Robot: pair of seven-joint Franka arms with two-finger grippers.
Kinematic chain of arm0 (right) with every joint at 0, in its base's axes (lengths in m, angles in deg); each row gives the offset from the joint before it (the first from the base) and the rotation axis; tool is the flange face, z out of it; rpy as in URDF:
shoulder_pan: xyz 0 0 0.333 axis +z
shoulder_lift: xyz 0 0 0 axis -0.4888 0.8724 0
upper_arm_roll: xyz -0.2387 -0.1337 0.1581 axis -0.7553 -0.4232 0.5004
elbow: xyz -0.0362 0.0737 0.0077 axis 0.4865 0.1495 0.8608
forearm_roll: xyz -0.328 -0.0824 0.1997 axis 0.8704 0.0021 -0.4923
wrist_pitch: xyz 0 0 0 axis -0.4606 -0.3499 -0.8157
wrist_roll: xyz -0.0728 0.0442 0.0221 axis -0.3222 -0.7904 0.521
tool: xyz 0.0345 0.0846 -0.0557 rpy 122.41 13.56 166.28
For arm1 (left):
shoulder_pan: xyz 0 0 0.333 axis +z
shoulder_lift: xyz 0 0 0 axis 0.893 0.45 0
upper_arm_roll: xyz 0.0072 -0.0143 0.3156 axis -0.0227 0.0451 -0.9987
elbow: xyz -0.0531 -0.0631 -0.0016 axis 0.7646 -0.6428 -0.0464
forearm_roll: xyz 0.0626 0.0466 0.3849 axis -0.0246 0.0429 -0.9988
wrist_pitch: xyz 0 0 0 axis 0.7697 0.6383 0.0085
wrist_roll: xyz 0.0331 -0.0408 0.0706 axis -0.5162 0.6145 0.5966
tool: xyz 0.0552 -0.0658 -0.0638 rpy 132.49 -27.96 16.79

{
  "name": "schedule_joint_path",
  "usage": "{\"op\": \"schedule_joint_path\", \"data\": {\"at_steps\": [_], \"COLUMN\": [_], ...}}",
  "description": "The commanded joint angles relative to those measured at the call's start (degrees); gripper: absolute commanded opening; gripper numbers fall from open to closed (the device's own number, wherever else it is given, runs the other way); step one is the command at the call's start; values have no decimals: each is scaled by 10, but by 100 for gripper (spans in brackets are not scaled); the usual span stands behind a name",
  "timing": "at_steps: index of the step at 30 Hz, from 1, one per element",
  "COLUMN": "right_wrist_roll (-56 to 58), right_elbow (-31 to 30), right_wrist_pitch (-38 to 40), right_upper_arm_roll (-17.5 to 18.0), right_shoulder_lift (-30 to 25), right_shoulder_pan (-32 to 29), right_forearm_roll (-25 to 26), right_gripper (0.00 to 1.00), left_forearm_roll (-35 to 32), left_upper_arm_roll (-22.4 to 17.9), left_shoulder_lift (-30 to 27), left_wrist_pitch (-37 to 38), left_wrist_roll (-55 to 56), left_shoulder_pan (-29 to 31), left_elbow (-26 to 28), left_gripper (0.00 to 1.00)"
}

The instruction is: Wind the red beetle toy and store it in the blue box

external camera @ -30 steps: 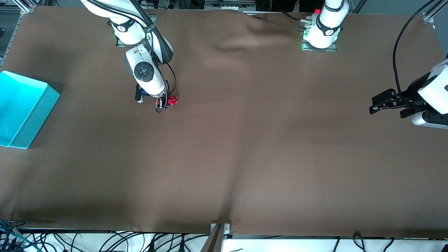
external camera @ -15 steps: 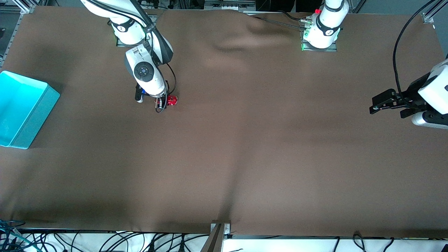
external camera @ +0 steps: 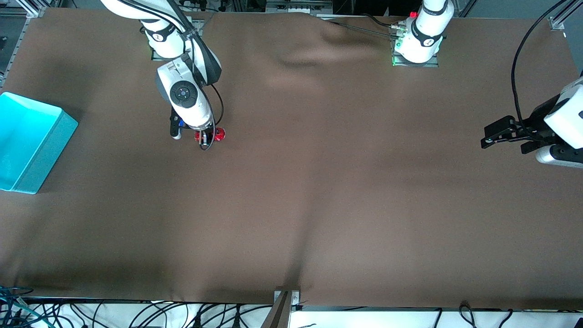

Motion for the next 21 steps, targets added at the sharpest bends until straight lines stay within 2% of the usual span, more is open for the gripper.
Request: {"op": "schedule_joint_path", "data": {"at_steps": [1, 7, 17, 21], "right_wrist_roll": [48, 122, 262, 314], "right_elbow": [29, 57, 60, 60], "right_wrist_pitch": [46, 78, 82, 110], "right_upper_arm_roll": [3, 4, 4, 4], "right_shoulder_lift": [-12, -12, -27, -40], "right_shoulder_pan": [-23, -42, -87, -107], "right_forearm_roll": [11, 8, 8, 8], "right_gripper": [0, 0, 0, 0], "left_forearm_roll": [12, 13, 14, 14], "left_upper_arm_roll": [-5, -5, -5, -5], "left_shoulder_lift": [-2, -2, -2, -2], "left_wrist_pitch": [7, 7, 7, 7], "left_wrist_roll": [-18, -18, -18, -18], "left_shoulder_pan": [0, 0, 0, 0], "left_elbow": [-2, -1, -1, -1], "left_gripper": [100, 100, 100, 100]}}
